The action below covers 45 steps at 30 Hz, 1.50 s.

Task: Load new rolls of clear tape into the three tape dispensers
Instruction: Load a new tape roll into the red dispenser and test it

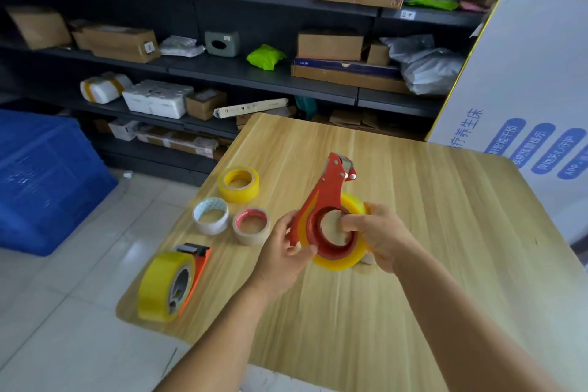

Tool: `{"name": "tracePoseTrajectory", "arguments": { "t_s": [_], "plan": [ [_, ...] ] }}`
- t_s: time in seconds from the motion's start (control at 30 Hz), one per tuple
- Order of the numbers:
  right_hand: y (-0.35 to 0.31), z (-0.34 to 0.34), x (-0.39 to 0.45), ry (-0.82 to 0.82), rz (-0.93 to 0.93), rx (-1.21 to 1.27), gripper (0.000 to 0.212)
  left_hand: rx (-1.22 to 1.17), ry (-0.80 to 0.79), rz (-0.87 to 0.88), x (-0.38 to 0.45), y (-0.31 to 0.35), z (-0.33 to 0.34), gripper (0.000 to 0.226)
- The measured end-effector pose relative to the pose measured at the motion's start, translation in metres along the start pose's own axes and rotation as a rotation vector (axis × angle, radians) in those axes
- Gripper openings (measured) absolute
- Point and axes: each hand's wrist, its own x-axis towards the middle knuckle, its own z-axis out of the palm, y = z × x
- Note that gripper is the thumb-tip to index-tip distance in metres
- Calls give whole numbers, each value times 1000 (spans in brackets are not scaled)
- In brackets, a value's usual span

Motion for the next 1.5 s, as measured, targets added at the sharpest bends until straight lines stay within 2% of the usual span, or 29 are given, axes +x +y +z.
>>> {"name": "tracePoseTrajectory", "arguments": {
  "t_s": [0.13, 0.23, 0.33, 0.4, 0.5, 0.6, 0.77, 0.9, 0.97, 1.13, 1.3, 1.4, 1.5],
  "plan": [
    [13, 14, 2, -50, 53, 25, 40, -28, 69, -62, -30, -11, -8, 53],
    [21, 32, 0, -73, 106, 68, 40, -144, 185, -216, -49, -23, -17, 55],
    [26, 55, -5, -120, 197, 145, 31, -310, 210, -296, -65, -34, -29, 30],
    [30, 71, -6, -174, 245, 214, 22, -403, 224, -365, -76, -38, -36, 23],
    [41, 97, -6, -176, 324, 293, 27, -492, 270, -508, -94, -48, -48, 28],
    [56, 121, -6, -138, 359, 274, 33, -561, 312, -602, -110, -56, -57, 45],
    [75, 146, -17, -151, 421, 362, 34, -577, 387, -641, -122, -64, -77, 57],
    [82, 159, -21, -142, 454, 420, 31, -596, 458, -678, -125, -67, -87, 42],
    [86, 163, -21, -140, 466, 419, 24, -617, 488, -693, -126, -67, -90, 42],
    [95, 171, -19, -89, 483, 385, 13, -613, 499, -753, -125, -66, -94, 30],
    [99, 177, -13, -45, 496, 351, 14, -554, 484, -800, -118, -65, -95, 38],
    [100, 179, -10, -46, 487, 327, 13, -536, 508, -838, -112, -62, -94, 53],
    [100, 180, -8, -65, 473, 295, 13, -557, 508, -850, -109, -62, -94, 42]
  ]
}}
